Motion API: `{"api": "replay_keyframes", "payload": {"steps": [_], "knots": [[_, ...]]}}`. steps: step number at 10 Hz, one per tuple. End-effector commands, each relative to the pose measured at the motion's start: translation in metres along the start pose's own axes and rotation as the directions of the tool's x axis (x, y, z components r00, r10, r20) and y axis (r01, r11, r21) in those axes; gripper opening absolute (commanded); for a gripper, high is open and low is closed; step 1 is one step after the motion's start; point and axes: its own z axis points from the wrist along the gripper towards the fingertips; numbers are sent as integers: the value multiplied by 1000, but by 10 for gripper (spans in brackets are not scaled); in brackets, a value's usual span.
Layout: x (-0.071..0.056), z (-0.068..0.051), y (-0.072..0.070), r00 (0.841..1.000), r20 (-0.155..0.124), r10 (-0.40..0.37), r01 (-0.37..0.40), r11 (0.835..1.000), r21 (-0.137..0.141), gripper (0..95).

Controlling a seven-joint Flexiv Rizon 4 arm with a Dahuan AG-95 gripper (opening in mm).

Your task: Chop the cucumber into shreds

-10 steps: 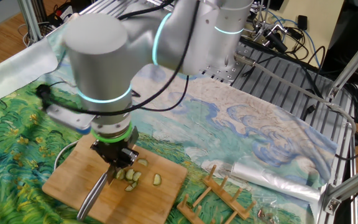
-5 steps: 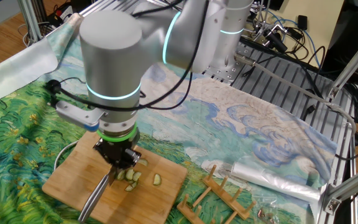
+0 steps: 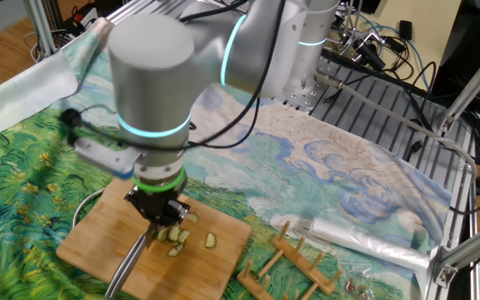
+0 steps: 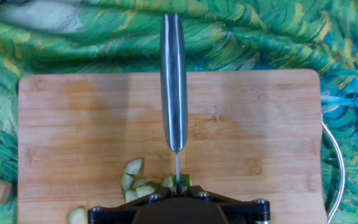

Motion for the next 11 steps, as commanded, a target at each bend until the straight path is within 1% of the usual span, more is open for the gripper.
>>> {"api": "replay_keyframes", "payload": {"steps": [1, 3, 4, 5, 6, 7, 8, 9, 10, 11], "knots": [[2, -6, -1, 1000, -9, -4, 4, 1000, 1, 0], [2, -7, -2, 1000, -9, -10, 10, 1000, 7, 0], [2, -6, -2, 1000, -2, -6, 6, 1000, 3, 0], [5, 4, 1, 1000, 29, 12, -12, 1000, -5, 0], [5, 9, 1, 999, 35, 11, -11, 1000, 0, 0], [4, 3, 0, 1000, -3, 10, -10, 1000, -23, 0], [4, -6, 3, 1000, -11, 14, -14, 1000, -19, 0], [2, -6, 3, 1000, -7, 12, -12, 1000, 5, 0], [2, -6, 2, 999, -29, 12, -14, 999, -39, 0], [3, -6, 3, 1000, 10, 3, -3, 998, 57, 0]]}}
